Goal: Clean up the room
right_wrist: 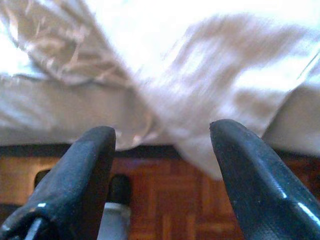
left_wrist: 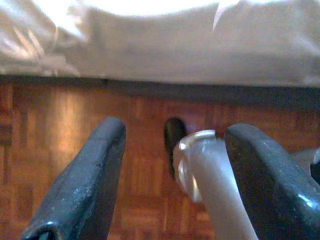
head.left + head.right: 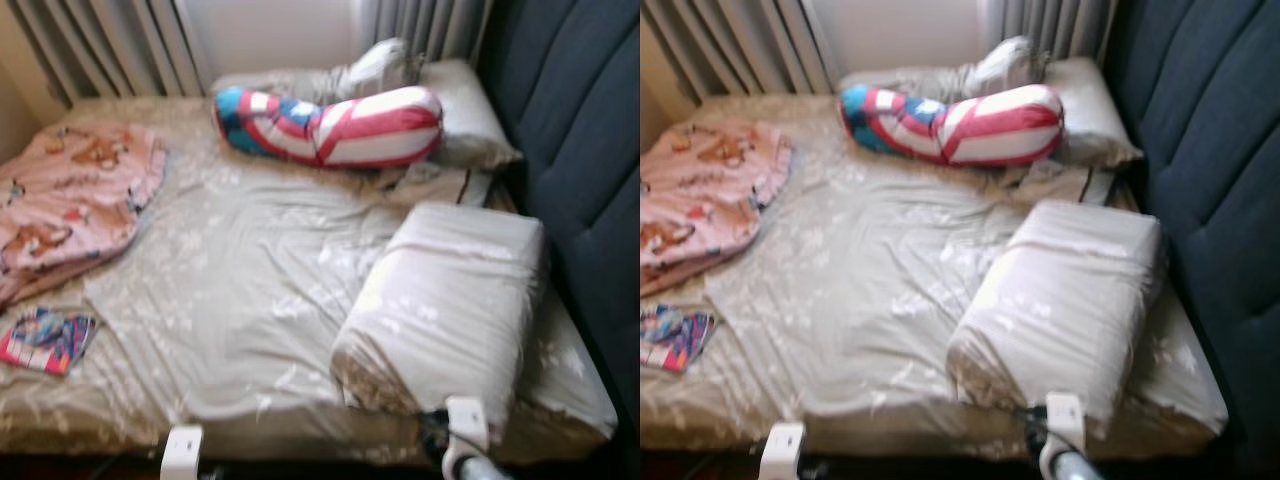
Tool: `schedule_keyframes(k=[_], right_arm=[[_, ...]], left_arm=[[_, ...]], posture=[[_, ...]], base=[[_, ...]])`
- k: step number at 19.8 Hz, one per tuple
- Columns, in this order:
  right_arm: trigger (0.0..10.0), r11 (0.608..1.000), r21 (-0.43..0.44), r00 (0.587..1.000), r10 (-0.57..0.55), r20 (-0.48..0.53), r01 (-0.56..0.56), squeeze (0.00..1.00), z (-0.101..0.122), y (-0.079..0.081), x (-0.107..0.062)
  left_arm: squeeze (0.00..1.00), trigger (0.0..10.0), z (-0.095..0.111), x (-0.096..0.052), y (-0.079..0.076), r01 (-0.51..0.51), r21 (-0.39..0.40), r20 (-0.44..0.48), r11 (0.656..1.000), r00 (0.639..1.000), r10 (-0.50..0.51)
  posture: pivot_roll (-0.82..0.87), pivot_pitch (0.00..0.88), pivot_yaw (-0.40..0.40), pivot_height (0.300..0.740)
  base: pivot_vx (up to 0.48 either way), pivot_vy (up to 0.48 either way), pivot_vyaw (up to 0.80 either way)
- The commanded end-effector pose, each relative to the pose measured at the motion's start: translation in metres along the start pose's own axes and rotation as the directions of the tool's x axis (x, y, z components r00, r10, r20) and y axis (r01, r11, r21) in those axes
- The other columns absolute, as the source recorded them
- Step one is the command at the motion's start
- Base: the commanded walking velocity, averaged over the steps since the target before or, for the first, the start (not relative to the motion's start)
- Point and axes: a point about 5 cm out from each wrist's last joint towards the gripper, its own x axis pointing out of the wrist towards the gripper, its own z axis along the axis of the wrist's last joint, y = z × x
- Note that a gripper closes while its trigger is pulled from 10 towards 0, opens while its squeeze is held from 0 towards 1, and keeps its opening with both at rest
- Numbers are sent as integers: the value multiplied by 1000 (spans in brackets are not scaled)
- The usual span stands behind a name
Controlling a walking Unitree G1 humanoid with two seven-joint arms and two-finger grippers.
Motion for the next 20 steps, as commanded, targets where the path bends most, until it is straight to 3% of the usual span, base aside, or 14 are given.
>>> schedule_keyframes(k=[1,3,4,5,12,15,17,18,20], right_arm=[[10000,1000,20,999,-21,40,20,0,4,-9,-1],[10000,999,38,980,-41,195,34,0,28,-16,-1],[10000,999,40,962,-30,271,19,0,41,-16,-1],[10000,999,41,958,-28,286,17,0,43,-16,-2],[10000,997,54,874,-69,481,49,0,68,-15,-10],[10000,991,104,762,-135,634,88,0,95,-24,-24],[10000,991,92,782,-136,609,101,0,92,-26,-22],[10000,985,75,829,-169,534,153,0,80,-32,-17],[10000,980,120,866,-197,460,160,0,69,-34,-12]], left_arm=[[0,10000,12,1,4,-8,27,68,1000,998,6],[0,10000,39,0,7,1,53,236,999,972,-14],[0,10000,47,-1,9,6,37,281,999,960,-16],[0,10000,46,-2,9,7,40,282,999,959,-18],[0,10000,-9,-9,6,-11,11,104,1000,995,10],[0,10000,-26,-13,9,-27,29,26,999,999,26],[0,10000,-26,-13,8,-30,27,25,999,999,29],[0,10000,-24,-12,8,-27,25,27,999,999,27],[0,10000,-20,-10,5,-22,30,27,999,999,22]], posture=[[-37,63,-17,740],[-32,68,-17,740],[-44,69,-14,740],[-44,69,-14,740],[-48,60,-15,740],[-55,43,-13,740],[-56,35,-14,740],[-52,30,-15,740],[-38,30,-16,740]], base=[[0,0,0],[0,0,0],[0,0,0],[0,0,0],[0,0,0],[0,0,0],[0,0,0],[0,0,0],[0,0,0]])
